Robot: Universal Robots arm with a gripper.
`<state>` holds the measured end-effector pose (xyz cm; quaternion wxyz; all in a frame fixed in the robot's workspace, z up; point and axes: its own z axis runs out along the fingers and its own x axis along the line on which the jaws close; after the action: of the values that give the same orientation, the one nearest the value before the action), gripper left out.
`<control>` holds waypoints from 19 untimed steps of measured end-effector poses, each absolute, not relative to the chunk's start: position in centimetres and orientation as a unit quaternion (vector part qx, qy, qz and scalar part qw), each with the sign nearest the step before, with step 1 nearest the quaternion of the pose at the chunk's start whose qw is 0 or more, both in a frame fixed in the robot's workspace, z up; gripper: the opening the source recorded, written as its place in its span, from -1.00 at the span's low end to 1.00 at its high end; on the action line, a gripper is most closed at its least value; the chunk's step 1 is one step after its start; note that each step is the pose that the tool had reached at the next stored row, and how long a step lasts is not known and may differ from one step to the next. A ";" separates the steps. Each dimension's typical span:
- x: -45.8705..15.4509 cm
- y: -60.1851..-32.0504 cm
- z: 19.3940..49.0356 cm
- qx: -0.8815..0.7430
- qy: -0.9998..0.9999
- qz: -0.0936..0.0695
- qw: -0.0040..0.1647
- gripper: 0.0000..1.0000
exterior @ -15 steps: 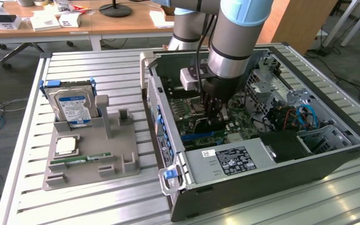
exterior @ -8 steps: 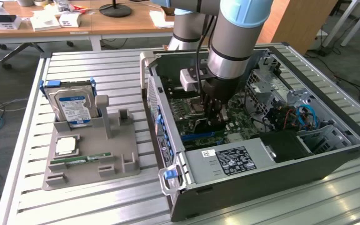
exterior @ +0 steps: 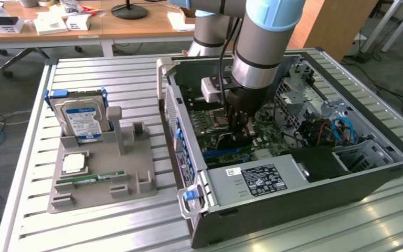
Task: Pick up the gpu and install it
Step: 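Insert the gpu into the slot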
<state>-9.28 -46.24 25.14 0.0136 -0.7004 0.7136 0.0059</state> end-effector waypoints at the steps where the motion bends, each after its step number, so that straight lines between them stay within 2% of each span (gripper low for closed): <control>1: -9.3 -46.2 25.1 -0.700 0.714 0.006 0.014 -0.48; 19: -9.4 -46.2 24.9 -0.701 0.713 0.005 0.013 -0.48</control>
<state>-9.39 -46.24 24.87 0.0135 -0.7006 0.7134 0.0055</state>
